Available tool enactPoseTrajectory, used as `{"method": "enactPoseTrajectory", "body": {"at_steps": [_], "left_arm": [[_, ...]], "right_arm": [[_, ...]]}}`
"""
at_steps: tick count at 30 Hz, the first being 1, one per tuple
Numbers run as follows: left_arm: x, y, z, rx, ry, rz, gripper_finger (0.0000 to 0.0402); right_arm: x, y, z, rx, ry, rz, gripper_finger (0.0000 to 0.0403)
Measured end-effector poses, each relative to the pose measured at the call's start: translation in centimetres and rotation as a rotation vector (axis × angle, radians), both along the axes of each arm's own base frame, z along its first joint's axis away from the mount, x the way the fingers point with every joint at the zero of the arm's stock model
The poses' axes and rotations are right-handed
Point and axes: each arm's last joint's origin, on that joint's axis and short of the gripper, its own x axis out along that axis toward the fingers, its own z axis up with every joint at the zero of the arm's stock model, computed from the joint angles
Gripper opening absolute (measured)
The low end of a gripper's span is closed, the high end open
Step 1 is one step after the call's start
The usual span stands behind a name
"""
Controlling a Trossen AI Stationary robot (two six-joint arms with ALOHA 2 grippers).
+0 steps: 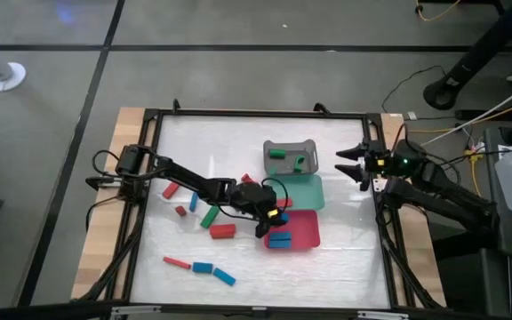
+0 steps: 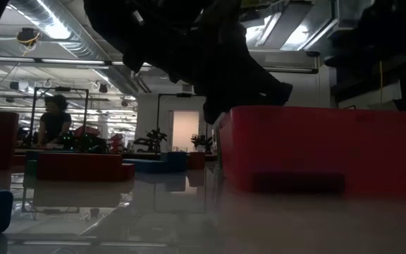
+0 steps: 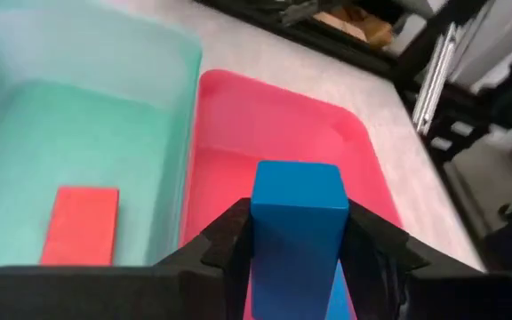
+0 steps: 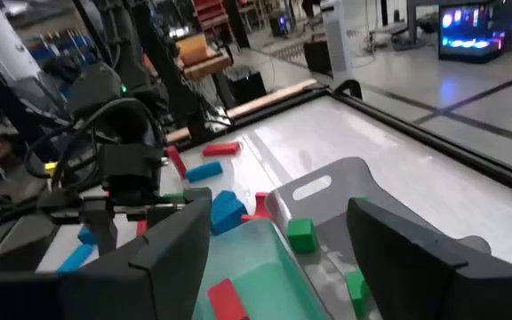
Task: Sort blocks
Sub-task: Put the blue block into the red bin, then put the red block into the green bin
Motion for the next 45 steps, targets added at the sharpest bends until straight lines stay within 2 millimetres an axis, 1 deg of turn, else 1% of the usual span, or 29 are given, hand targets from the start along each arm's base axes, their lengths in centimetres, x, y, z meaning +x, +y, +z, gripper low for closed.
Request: {"method": "enactPoseTrajectory", "body": {"at_steps": [2,6,10,15,19,22,24,28,32,36,39,41,45], "left_arm": [[-0.1,0.0,-0.2,0.024,0.022,0.017,0.0128],[-0.3,0.1,-0.7,0.018,0.082,0.065,0.0128],[-0.3,0.2,-0.6,0.017,0.074,0.069,0.0128],[-0.2,0.1,-0.4,0.017,0.049,0.065,0.0128],[-0.3,0.2,-0.5,0.07,0.053,0.043,0.0128],[-0.3,0.1,-0.6,0.142,0.042,0.012,0.0132],[-0.3,0.1,-0.6,0.159,0.046,0.007,0.0145],[-0.5,0.1,-0.9,0.167,0.081,0.018,0.0184],[-0.5,0.1,-0.8,0.173,0.079,0.017,0.0221],[-0.5,0.1,-0.5,0.163,0.067,0.02,0.0236],[-0.5,0.2,0.6,0.131,0.02,0.038,0.0238],[-0.6,0.2,1.9,0.112,-0.027,0.047,0.0239],[-1.0,0.4,4.4,0.1,-0.106,0.054,0.0239]], "right_arm": [[-0.4,0.2,-0.6,0.014,-0.018,-0.002,0.0264],[-0.8,0.5,-1.7,0.044,-0.051,0.003,0.0264],[-0.9,0.5,-2.8,0.067,-0.049,0.005,0.0264],[-0.6,0.4,-4.5,0.087,0.003,0.018,0.0264],[-0.2,0.4,-6.2,0.112,0.048,0.068,0.0264],[-0.1,0.3,-6.8,0.118,0.05,0.091,0.0264],[0.0,0.3,-6.8,0.112,0.03,0.093,0.0264],[0.2,0.2,-6.3,0.081,-0.034,0.095,0.0264],[0.2,0.2,-6.2,0.102,-0.042,0.092,0.0264],[0.2,0.2,-6.2,0.123,-0.044,0.089,0.0264],[0.2,0.2,-6.2,0.121,-0.047,0.088,0.0264],[0.2,0.2,-6.0,0.114,-0.06,0.082,0.0264],[0.2,0.1,-5.1,0.056,-0.151,0.064,0.0264]]}}
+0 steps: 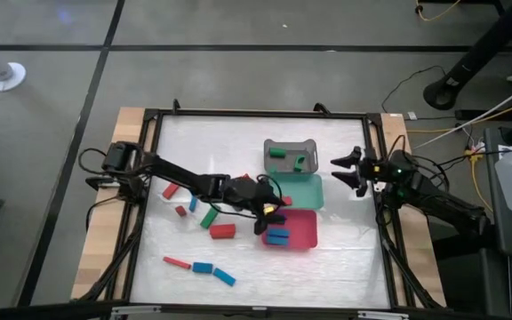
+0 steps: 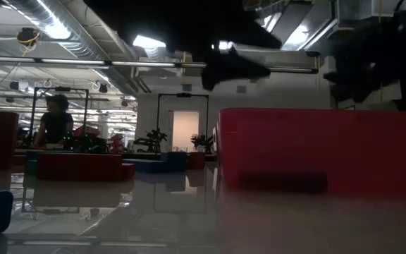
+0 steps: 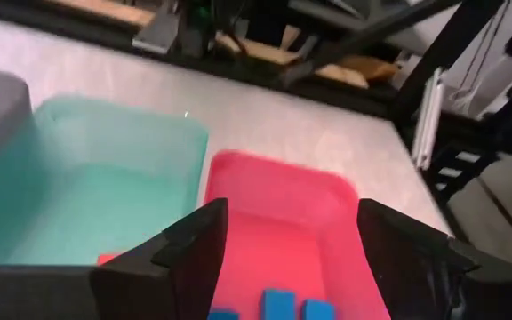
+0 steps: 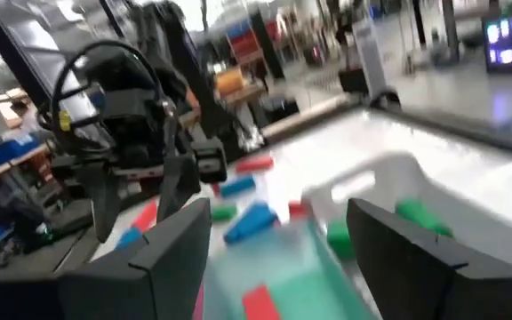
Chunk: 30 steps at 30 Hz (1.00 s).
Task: Sort blocks
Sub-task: Put the red block into the green bin
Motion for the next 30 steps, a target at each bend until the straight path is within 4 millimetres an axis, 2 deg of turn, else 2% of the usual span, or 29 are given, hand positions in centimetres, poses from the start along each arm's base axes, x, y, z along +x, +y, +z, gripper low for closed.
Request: {"method": "enactPoseTrajectory", "body": {"at_steps": [6,15,21,26,30], "left_arm": [[-0.7,1.2,2.9,0.103,-0.093,0.004,0.0239],[-0.9,3.8,3.8,0.211,-0.105,0.174,0.0239],[-1.1,5.9,3.6,0.137,-0.081,0.39,0.0239],[-2.0,7.5,2.7,0.045,0.067,0.535,0.0239],[-3.3,8.3,2.4,0.021,0.311,0.585,0.0239]], "right_arm": [[-0.1,-0.2,0.9,-0.066,-0.086,-0.064,0.0264],[0.2,-0.3,0.4,-0.067,-0.023,-0.07,0.0264],[0.3,-0.4,-0.5,-0.072,0.069,-0.1,0.0264],[0.1,-0.6,-1.3,-0.053,0.154,-0.165,0.0264],[0.0,-0.7,-1.9,-0.067,0.225,-0.21,0.0264]]}}
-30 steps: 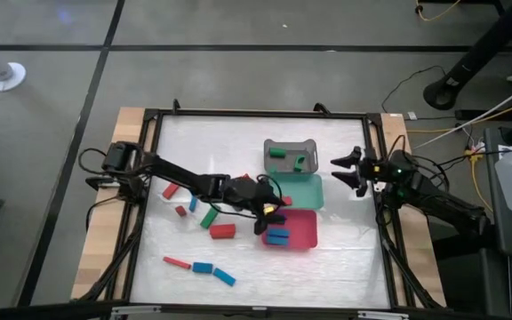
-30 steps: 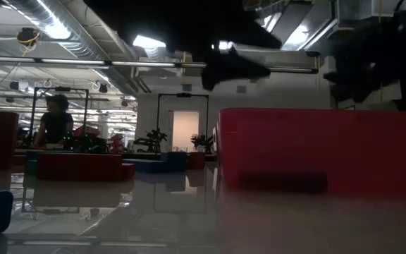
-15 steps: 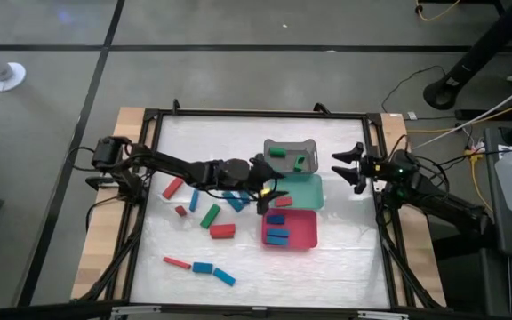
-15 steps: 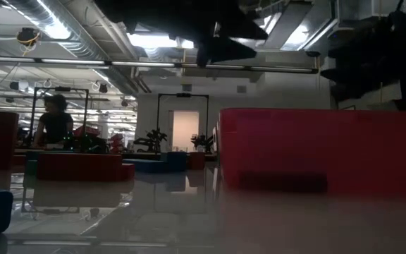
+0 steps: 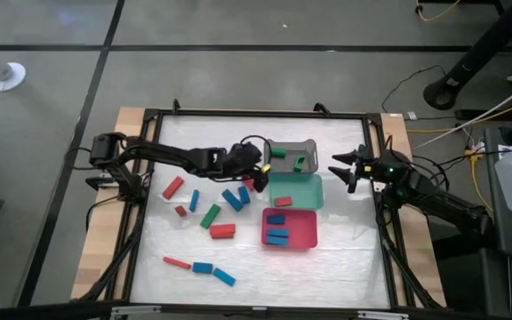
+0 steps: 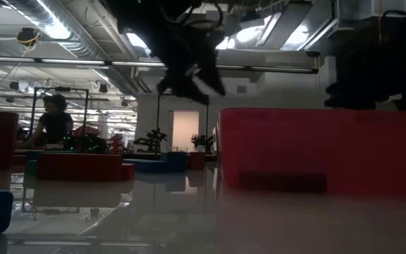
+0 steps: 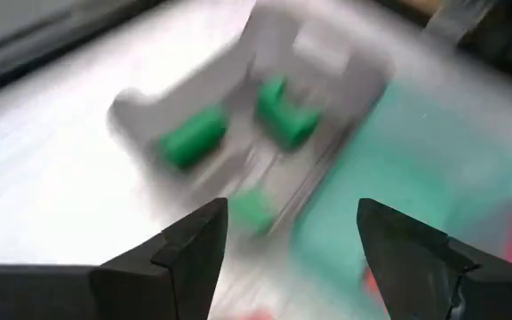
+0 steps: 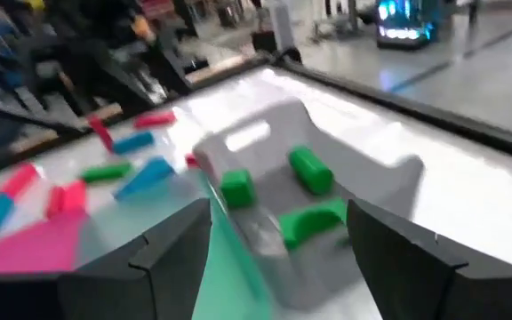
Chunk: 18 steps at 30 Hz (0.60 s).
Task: Sort blocks
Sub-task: Put the red block into the green bin
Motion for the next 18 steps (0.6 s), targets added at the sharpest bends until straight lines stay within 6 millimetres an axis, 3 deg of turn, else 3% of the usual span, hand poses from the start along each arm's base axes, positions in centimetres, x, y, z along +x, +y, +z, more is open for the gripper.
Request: {"method": "enactPoseTrajectory", "body": {"at_steps": [6,13,18], "left_arm": [[-1.4,0.9,0.1,-0.002,0.284,-0.221,0.0239],[-2.8,2.5,-0.7,-0.138,0.378,-0.076,0.0239],[-2.5,3.0,-1.7,-0.151,0.402,-0.065,0.0239]], "right_arm": [[-0.2,0.0,-0.6,-0.006,0.088,-0.028,0.0264],[-0.3,0.0,-0.8,-0.015,0.108,-0.045,0.0264],[-0.3,0.0,-0.8,-0.014,0.109,-0.045,0.0264]]}}
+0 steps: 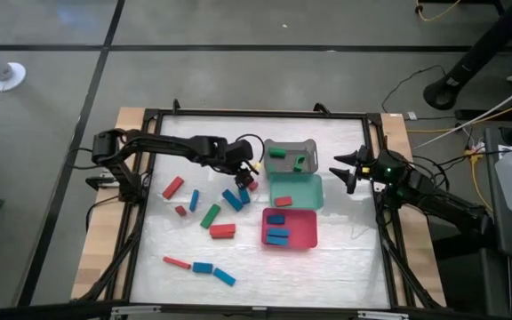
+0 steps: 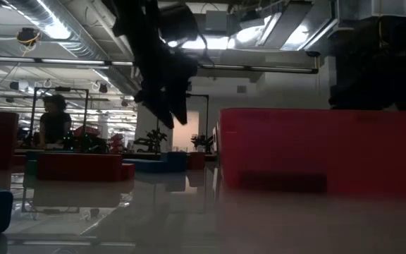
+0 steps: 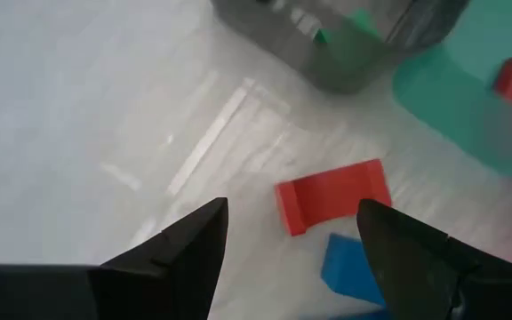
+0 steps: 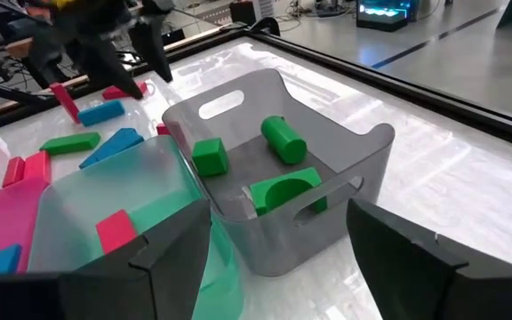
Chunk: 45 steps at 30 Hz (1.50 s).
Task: Sort blocks
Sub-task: Put the red block into the green bin
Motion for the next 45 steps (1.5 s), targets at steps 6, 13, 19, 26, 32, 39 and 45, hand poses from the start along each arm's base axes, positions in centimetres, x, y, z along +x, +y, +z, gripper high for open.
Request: {"method": "enactPoseTrajectory", "body": {"at_steps": [6,13,19,26,32,39,45], "left_arm": [[1.0,0.0,-2.6,-0.052,0.047,0.006,0.0239],[1.4,0.5,-4.1,-0.076,0.069,0.058,0.0236],[1.4,0.5,-4.3,-0.082,0.072,0.035,0.0188],[1.7,0.5,-5.6,-0.087,0.104,0.034,0.0127],[2.0,0.6,-6.4,-0.094,0.118,0.038,0.0088],[1.4,0.5,-4.7,-0.099,0.084,0.047,0.0014],[0.6,0.2,-1.5,-0.136,0.005,0.042,0.002]], "right_arm": [[0.0,0.0,0.0,0.003,0.0,-0.001,0.0264],[0.0,0.0,-0.1,0.004,0.001,-0.001,0.0264],[0.0,0.0,-0.1,0.004,0.002,-0.001,0.0264],[0.0,0.0,-0.1,0.004,0.002,-0.001,0.0264],[0.0,0.0,-0.1,0.003,0.001,-0.001,0.0264],[0.0,0.0,-0.1,0.003,0.001,0.0,0.0264],[0.0,0.0,-0.1,0.002,0.0,0.0,0.0264]]}}
